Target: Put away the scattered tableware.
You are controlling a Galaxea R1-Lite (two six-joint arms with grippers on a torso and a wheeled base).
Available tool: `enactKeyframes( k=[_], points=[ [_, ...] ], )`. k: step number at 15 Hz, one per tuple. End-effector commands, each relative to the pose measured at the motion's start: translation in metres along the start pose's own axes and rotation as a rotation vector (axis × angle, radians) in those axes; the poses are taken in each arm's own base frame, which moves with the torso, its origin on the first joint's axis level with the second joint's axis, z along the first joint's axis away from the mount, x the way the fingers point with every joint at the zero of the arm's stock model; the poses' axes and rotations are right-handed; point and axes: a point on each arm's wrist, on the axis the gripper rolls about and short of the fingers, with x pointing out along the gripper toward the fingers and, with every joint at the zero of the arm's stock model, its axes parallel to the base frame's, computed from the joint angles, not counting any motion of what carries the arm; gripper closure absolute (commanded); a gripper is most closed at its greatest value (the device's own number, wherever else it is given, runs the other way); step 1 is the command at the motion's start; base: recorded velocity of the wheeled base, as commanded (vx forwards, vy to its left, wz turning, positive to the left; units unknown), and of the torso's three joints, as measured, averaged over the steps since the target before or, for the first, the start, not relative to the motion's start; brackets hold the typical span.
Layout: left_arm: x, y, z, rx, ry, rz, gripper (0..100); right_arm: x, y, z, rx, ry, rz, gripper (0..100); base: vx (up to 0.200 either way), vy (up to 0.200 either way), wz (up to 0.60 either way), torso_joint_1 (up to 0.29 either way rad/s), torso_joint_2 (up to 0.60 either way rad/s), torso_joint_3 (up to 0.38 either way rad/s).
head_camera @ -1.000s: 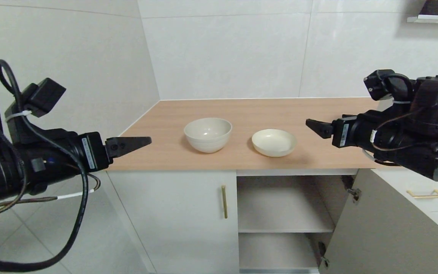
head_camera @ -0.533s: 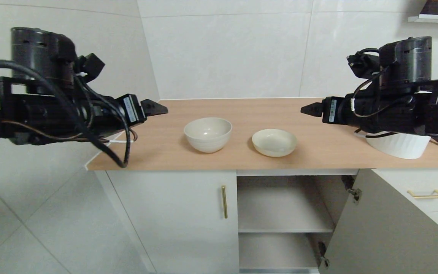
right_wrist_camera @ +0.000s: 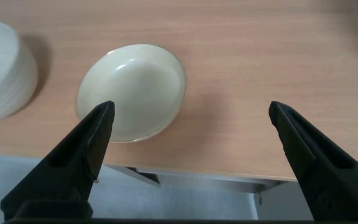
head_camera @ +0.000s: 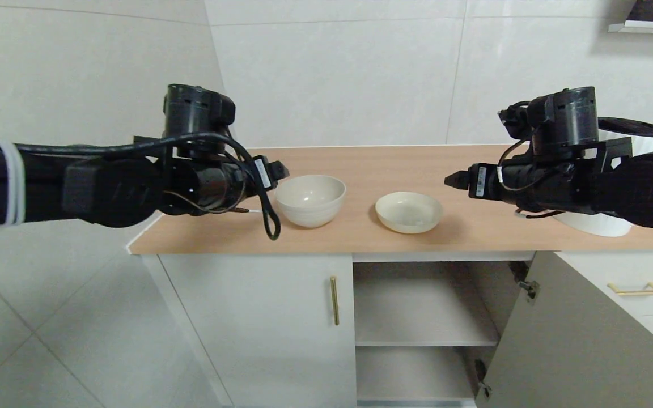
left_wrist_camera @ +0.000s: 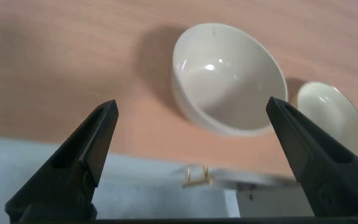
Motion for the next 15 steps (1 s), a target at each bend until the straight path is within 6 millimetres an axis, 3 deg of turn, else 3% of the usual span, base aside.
enactKeyframes(
  k=[1,11,12,15],
  points=[
    [0.043,-0.003,-0.027,0.019,0.026,0.060,0,0.002,0.000,-0.004,-0.006,0.013,-0.005,0,0.000,0.000,0.00,0.000,0.00,0.000],
    [0.068,-0.004,-0.040,0.028,0.039,0.092,0,-0.001,0.000,-0.003,-0.007,0.008,-0.005,0,0.000,0.000,0.00,0.000,0.00,0.000],
    [0.068,-0.004,-0.040,0.027,0.037,0.091,100,-0.001,0.000,-0.003,-0.007,0.008,-0.005,0,0.000,0.000,0.00,0.000,0.00,0.000],
    [0.069,-0.005,-0.040,0.027,0.036,0.090,100,-0.001,0.000,-0.004,-0.007,0.010,-0.006,0,0.000,0.000,0.00,0.000,0.00,0.000]
  ],
)
